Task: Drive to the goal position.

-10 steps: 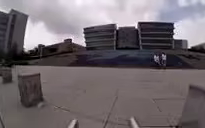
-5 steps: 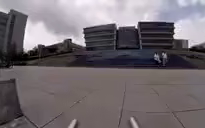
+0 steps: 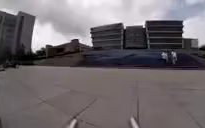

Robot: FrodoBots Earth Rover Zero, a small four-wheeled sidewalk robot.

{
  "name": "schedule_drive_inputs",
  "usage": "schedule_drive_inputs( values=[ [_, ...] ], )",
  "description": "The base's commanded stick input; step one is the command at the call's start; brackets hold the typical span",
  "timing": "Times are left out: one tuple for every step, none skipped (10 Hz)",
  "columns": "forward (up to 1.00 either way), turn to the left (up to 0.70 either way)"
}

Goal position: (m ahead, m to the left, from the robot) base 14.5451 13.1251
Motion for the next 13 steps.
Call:
schedule_drive_inputs(
  values=[
    [1.0, 0.0],
    [1.0, 0.0],
    [1.0, 0.0],
    [1.0, 0.0],
    [1.0, 0.0],
    [1.0, 0.0],
    [1.0, 0.0],
    [1.0, 0.0],
    [1.0, 0.0],
    [1.0, 0.0],
    [1.0, 0.0],
    [1.0, 0.0],
    [1.0, 0.12]
  ],
)
